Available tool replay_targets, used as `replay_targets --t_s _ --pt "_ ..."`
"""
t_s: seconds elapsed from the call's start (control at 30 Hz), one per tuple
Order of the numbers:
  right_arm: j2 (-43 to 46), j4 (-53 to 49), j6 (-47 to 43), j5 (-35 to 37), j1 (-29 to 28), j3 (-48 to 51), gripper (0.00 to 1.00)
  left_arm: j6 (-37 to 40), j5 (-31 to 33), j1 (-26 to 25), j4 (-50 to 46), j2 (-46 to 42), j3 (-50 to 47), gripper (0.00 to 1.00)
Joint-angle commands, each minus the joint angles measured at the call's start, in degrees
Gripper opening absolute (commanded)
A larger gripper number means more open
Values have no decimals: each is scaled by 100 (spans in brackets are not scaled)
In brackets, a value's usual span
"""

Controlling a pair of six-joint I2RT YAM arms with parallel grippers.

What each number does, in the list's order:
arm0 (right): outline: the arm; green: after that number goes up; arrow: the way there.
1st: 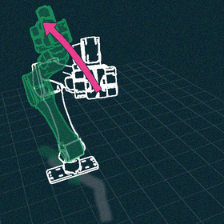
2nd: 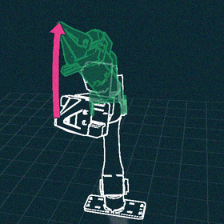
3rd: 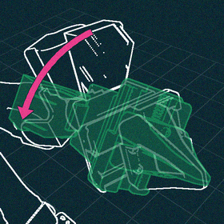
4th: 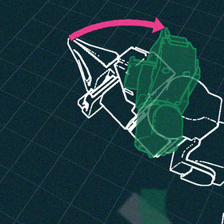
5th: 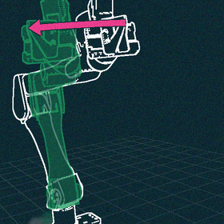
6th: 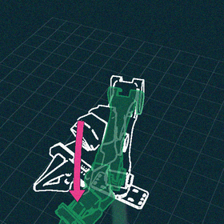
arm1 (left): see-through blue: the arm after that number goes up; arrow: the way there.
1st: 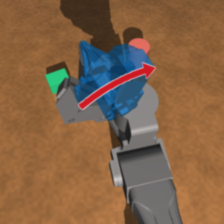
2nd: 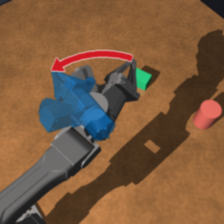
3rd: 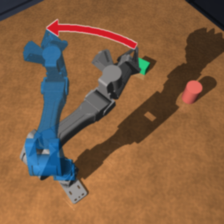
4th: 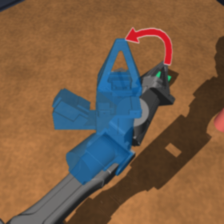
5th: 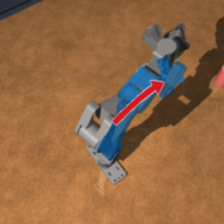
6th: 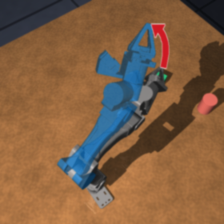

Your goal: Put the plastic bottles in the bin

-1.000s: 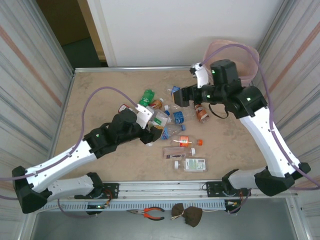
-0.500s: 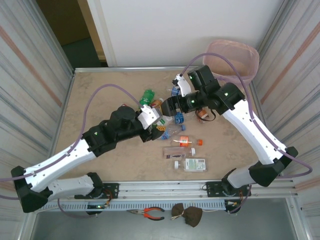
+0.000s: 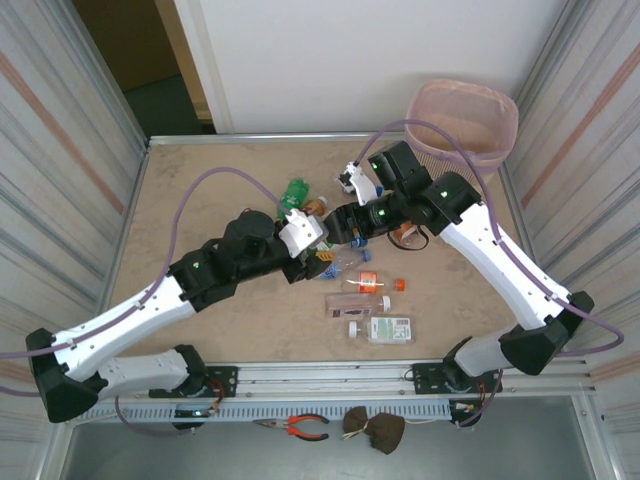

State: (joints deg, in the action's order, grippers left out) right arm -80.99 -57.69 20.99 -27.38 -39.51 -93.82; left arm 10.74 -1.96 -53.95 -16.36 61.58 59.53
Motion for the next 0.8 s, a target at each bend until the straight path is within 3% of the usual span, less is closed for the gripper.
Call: replay_targets --t_s 0.0,0.17,0.37,0.53,0.77 --pt "164 -40 54 -4 4 40 60 99 35 34 244 -7 284 52" --pt "169 -21 45 -26 40 21 52 95 64 30 254 69 350 54" --pt "275 51 131 -58 380 48 45 57 140 26 238 7 414 69" --pt "386 148 197 -232 1009 68 43 14 246 38 241 -133 395 78" --pt "417 47 157 -330 2184 -410 43 -54 394 65 164 -319 311 80"
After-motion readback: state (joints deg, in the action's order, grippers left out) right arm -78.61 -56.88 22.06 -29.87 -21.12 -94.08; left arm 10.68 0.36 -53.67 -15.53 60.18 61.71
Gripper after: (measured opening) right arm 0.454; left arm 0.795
